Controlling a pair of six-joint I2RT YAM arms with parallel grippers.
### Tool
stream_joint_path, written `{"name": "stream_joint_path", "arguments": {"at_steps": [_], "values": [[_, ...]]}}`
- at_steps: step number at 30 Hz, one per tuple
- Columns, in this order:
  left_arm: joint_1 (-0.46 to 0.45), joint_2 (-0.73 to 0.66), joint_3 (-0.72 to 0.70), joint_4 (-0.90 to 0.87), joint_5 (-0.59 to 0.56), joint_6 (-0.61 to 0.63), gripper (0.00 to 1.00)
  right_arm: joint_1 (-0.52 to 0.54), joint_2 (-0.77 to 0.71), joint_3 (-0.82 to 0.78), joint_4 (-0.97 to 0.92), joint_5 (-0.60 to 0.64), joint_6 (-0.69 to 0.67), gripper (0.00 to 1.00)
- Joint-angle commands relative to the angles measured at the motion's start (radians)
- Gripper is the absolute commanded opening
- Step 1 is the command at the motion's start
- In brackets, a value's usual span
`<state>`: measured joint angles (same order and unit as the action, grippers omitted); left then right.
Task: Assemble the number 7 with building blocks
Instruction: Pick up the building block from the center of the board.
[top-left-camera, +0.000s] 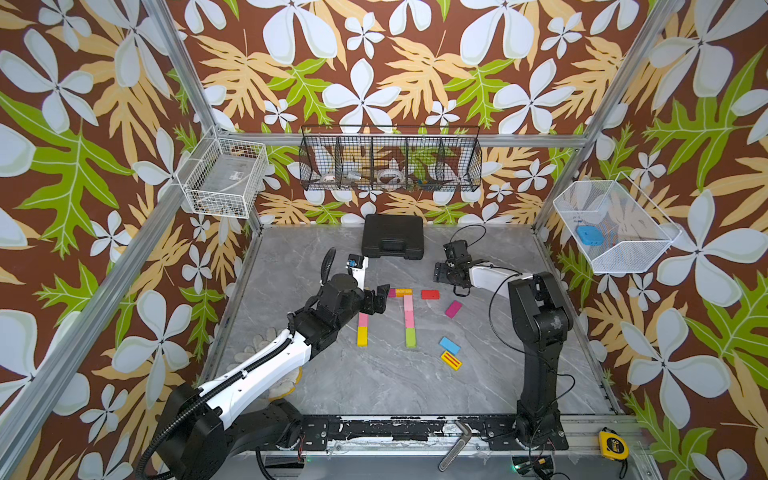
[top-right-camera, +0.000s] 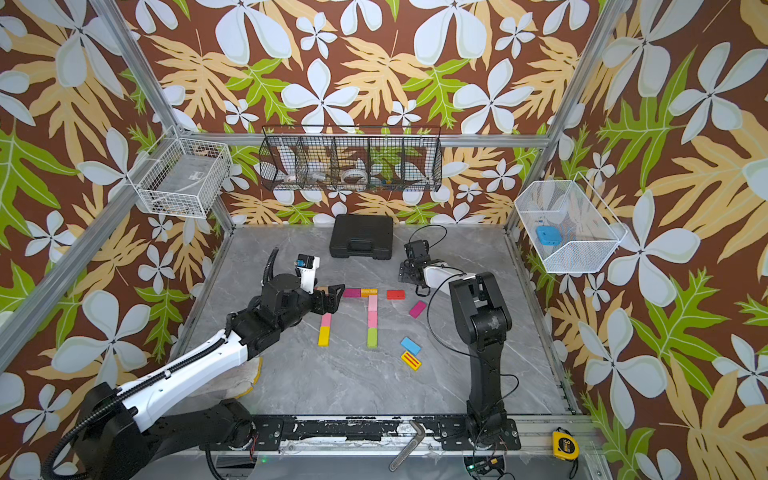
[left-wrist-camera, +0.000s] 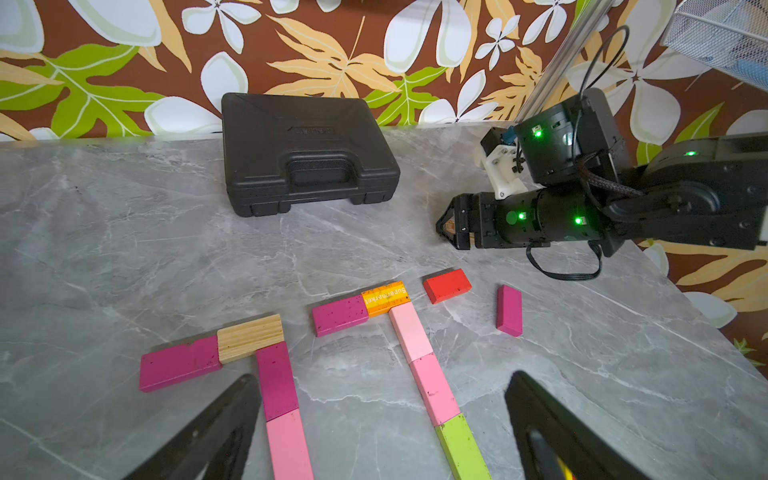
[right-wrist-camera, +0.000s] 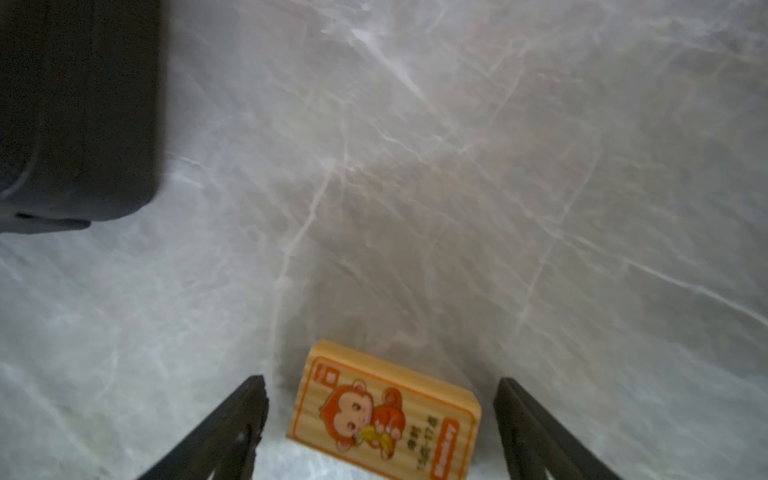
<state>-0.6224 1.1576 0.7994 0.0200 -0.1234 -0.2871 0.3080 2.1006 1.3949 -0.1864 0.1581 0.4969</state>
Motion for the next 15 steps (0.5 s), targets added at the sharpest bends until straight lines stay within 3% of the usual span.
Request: {"name": "stream_joint_path", "arguments": {"at_steps": [1,10,15], "values": [[0.006,-0.001,0.009,0.032,-0.002,0.007,0.94,0.000,0.006,0.003,-0.009,0.022,0.013,0.83],[0.012,0.012,0.010,0.039,0.019,0.002,0.94,0.000,-0.014,-0.037,0.007,0.008,-0.011,0.70],[0.012,0.068,0.037,0.034,0.092,-0.014,0.91,0.000,-0.039,-0.079,0.029,-0.021,-0.060,0.63]]}}
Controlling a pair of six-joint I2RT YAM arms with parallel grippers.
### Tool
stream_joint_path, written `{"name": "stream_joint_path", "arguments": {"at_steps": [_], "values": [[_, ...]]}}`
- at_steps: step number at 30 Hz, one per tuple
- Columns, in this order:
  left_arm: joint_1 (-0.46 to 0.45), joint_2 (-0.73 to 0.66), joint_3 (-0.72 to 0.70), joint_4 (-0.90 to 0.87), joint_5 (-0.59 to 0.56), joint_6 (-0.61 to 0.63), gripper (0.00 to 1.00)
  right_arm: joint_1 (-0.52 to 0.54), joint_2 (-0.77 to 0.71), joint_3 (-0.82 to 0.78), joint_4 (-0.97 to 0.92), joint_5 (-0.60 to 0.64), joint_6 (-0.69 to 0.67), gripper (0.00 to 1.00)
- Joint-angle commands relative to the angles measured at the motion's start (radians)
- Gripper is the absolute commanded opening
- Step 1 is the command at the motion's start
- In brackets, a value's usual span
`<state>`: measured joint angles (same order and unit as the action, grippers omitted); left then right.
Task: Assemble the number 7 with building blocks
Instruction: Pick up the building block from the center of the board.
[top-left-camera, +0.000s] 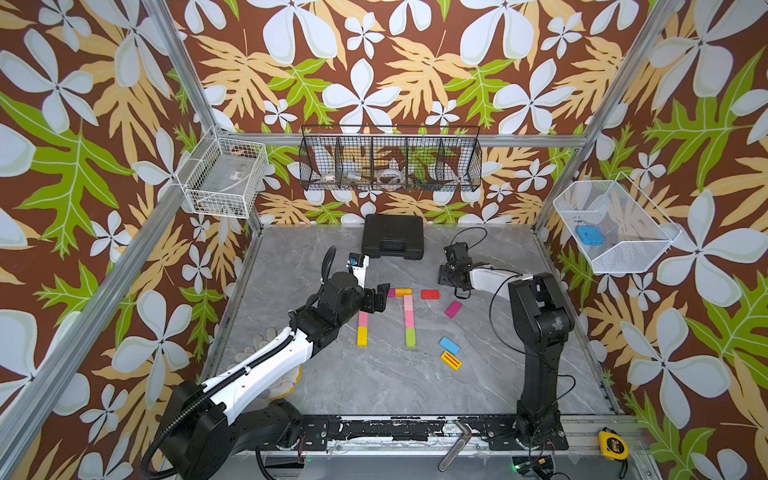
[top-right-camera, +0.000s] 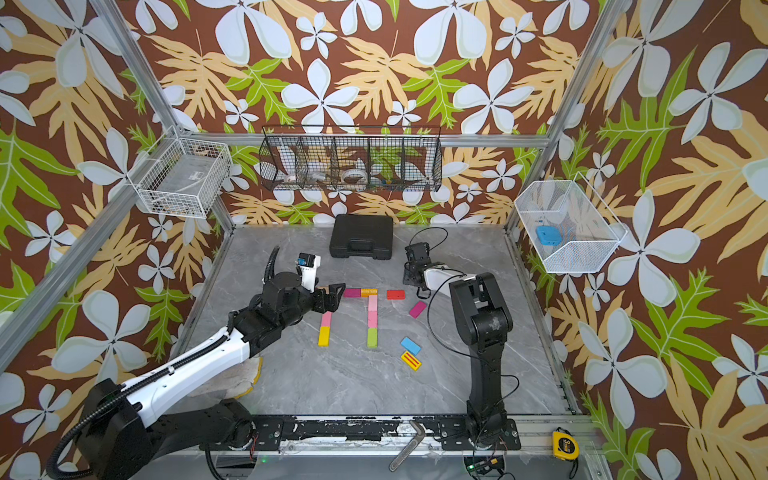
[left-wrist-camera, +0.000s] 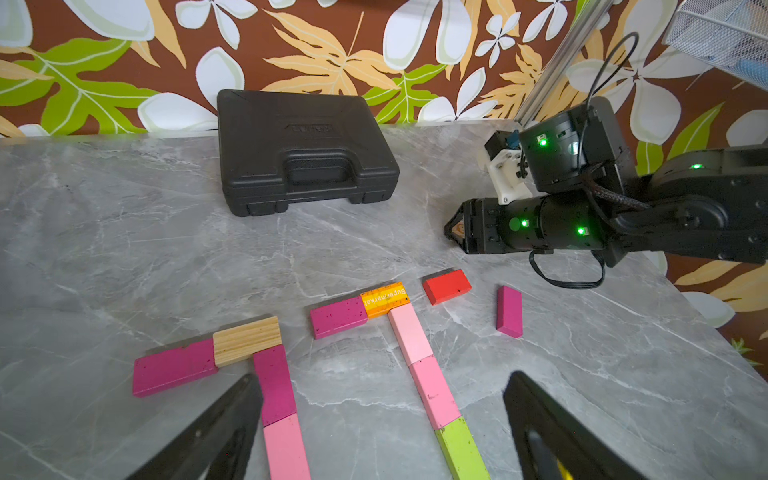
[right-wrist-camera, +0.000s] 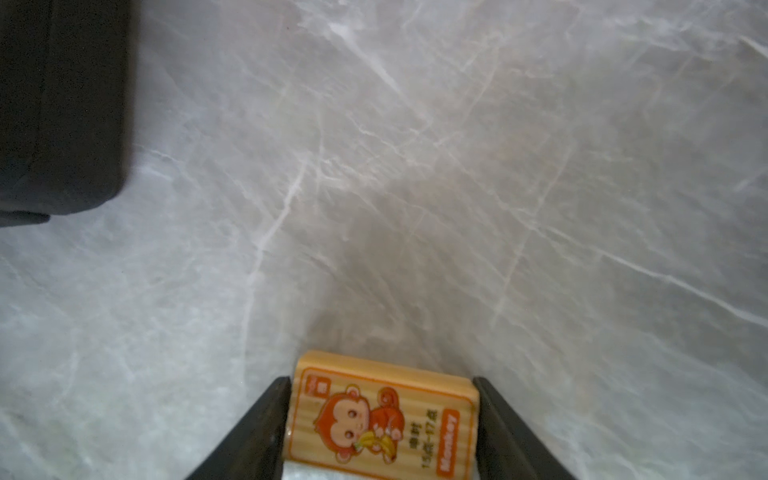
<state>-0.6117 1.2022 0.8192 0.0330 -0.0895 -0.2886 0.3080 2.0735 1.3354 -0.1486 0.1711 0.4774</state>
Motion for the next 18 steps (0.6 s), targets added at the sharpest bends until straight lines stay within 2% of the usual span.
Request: {"name": "stream_joint_path", "arguments": {"at_steps": [1,8,18], "values": [[0.001,0.040,0.026,0.019,0.072,-0.016,0.89,0.000,-0.021,-0.033,0.003,-0.044,-0.051,0.61],[-0.006,0.213,0.130,0.023,0.204,-0.051,0.74,-0.001,-0.104,-0.138,0.040,-0.104,-0.148,0.59],[-0.077,0.488,0.327,-0.016,0.194,-0.105,0.58,-0.049,-0.183,-0.269,0.081,-0.219,-0.204,0.59]]}}
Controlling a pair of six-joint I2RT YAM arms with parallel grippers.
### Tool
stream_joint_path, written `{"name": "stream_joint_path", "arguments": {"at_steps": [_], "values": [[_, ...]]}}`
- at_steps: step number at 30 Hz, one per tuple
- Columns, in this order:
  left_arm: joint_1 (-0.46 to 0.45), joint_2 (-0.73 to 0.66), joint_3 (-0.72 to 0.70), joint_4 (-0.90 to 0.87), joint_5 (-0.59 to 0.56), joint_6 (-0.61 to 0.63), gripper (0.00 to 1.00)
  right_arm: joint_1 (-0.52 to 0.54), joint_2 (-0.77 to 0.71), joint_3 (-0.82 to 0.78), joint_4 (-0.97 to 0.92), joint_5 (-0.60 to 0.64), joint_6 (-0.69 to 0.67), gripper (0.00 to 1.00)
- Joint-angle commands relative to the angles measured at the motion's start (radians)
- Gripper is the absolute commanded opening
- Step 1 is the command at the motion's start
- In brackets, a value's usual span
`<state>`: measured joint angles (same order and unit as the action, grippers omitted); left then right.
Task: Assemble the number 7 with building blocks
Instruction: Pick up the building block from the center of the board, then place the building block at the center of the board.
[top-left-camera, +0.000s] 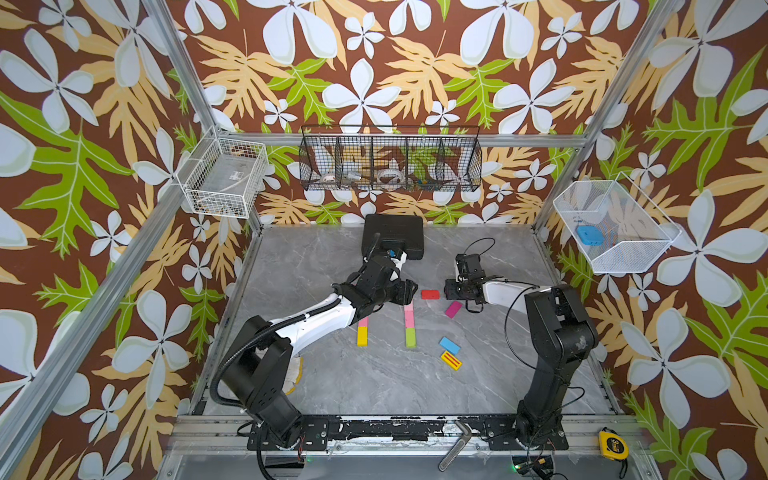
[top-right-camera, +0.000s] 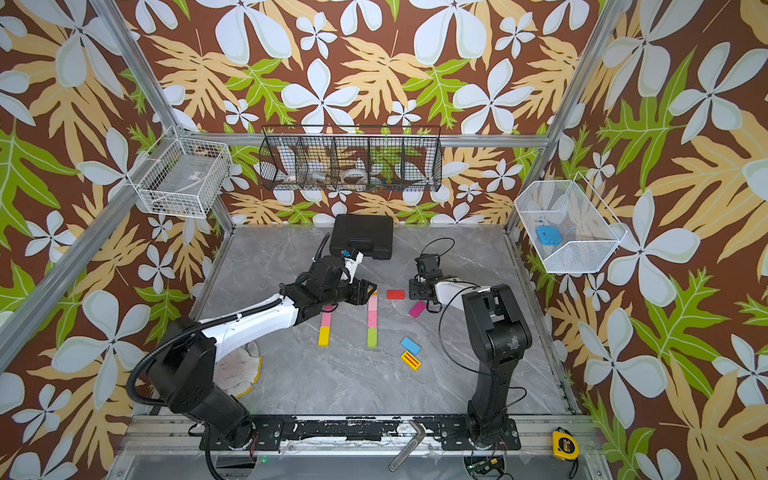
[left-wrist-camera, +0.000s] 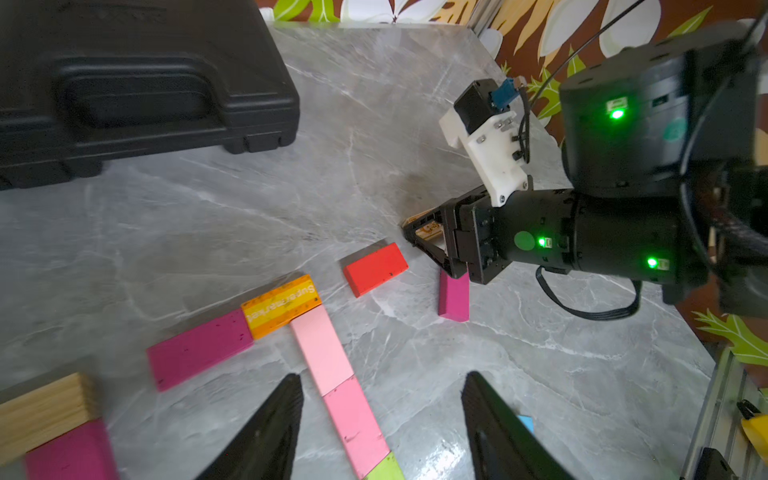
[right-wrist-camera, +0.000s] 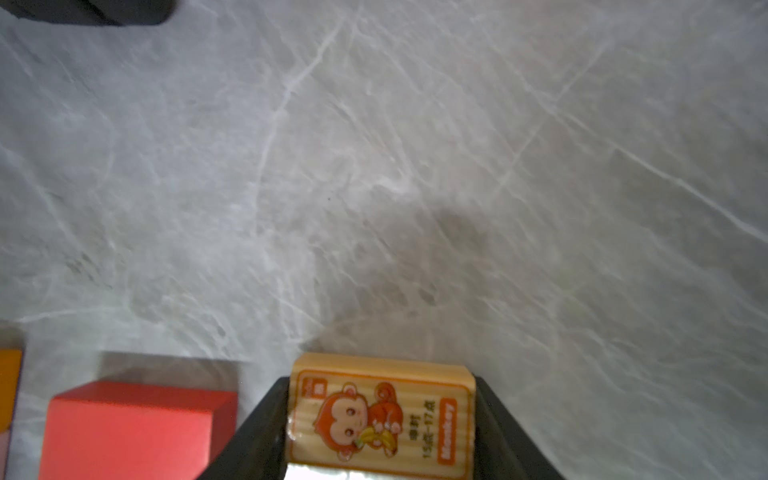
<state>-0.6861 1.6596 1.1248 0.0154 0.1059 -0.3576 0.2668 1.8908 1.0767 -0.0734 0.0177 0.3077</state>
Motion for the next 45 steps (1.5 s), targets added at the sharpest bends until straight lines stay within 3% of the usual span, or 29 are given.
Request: {"name": "stream_joint_path", "arguments": {"at_steps": [1,13,24,35,45], "values": [[-0.003,0.044,0.026,0.005,-0.004,-0.047,0.57,-0.008,0.004,-0.011,0.007,-0.085,-0.047,0.59],[-0.018,0.211,0.138,-0.020,0.015,-0.087,0.44,-0.008,-0.003,-0.015,0.009,-0.167,-0.124,0.62],[-0.023,0.265,0.188,-0.030,0.017,-0.099,0.42,-0.008,-0.019,-0.015,-0.024,-0.157,-0.136,0.67],[-0.026,0.338,0.262,-0.092,-0.004,-0.101,0.17,-0.024,-0.083,-0.012,-0.015,-0.192,-0.122,0.74],[-0.038,0.418,0.342,-0.131,-0.045,-0.118,0.12,-0.100,-0.107,0.003,-0.048,-0.178,-0.128,0.74]]}}
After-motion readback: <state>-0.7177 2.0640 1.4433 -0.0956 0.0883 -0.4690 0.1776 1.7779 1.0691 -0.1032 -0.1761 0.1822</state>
